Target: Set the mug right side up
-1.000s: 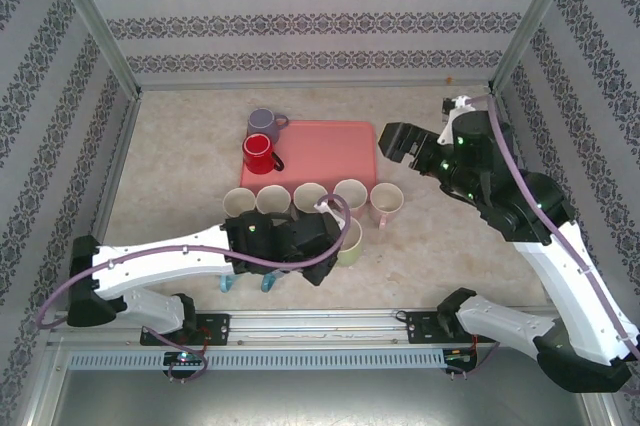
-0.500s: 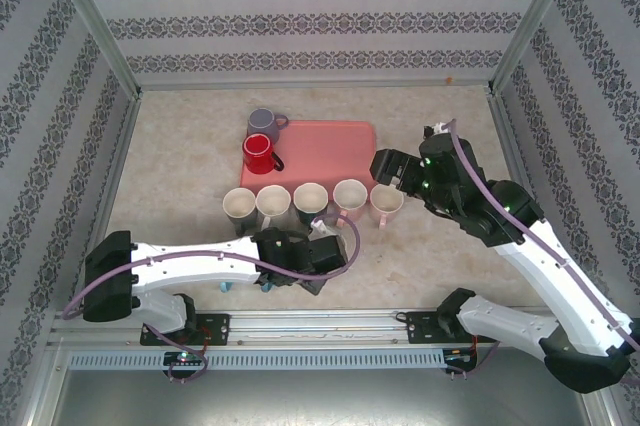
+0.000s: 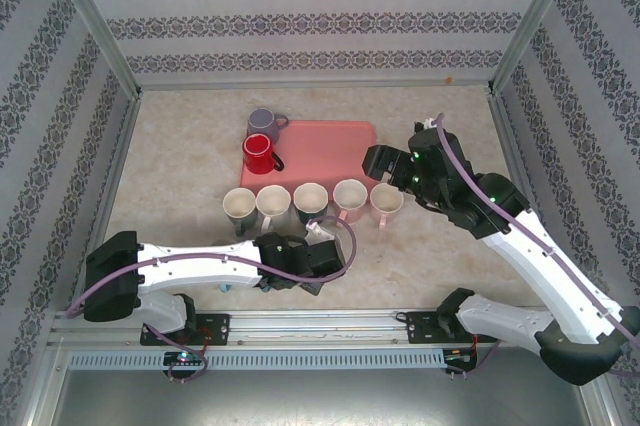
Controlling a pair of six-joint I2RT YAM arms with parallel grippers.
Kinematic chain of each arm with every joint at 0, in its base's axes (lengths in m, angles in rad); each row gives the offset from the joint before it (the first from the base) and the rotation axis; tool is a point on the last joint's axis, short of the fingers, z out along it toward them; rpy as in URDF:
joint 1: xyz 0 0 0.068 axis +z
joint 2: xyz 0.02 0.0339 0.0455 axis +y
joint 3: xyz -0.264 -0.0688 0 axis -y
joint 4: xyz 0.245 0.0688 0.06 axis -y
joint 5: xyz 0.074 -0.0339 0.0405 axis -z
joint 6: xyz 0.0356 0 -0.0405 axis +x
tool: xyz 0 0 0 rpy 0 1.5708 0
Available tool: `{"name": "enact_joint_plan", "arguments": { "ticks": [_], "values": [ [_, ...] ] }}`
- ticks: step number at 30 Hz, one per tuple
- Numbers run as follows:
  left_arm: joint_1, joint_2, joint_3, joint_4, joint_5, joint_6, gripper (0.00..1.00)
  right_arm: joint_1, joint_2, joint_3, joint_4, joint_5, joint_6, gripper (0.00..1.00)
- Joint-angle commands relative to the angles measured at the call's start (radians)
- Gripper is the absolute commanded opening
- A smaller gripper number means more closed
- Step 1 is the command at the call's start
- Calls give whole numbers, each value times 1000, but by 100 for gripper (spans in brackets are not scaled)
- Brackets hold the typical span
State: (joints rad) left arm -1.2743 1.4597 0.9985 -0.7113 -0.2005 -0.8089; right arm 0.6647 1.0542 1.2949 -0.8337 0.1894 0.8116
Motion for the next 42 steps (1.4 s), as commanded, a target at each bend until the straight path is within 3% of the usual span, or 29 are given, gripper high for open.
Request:
{"name": "enact_joint_plan", "arguments": {
  "ticks": [1,10,18,25,37,42],
  "values": [
    [10,-23,-4,23,-60,-44,5,-9,4,2,32,-24,-17,98],
    [12,-29,-25,-10,-62,-88,10,-29,14,-18,48,-62,-20,98],
    [13,-18,-12,-22,-62,-87,28,-35,4,-39,50,-74,-17,98],
    [12,-33,-5,-38,-63,-81,36,-42,-8,-53,47,-74,-22,98],
    [4,-100,41,-101,-74,-30,37,-43,-23,-74,60,-88,-18,98],
    [41,-160,171,-209,-70,48,37,-42,-1,-9,28,-120,-154,98]
  ]
}}
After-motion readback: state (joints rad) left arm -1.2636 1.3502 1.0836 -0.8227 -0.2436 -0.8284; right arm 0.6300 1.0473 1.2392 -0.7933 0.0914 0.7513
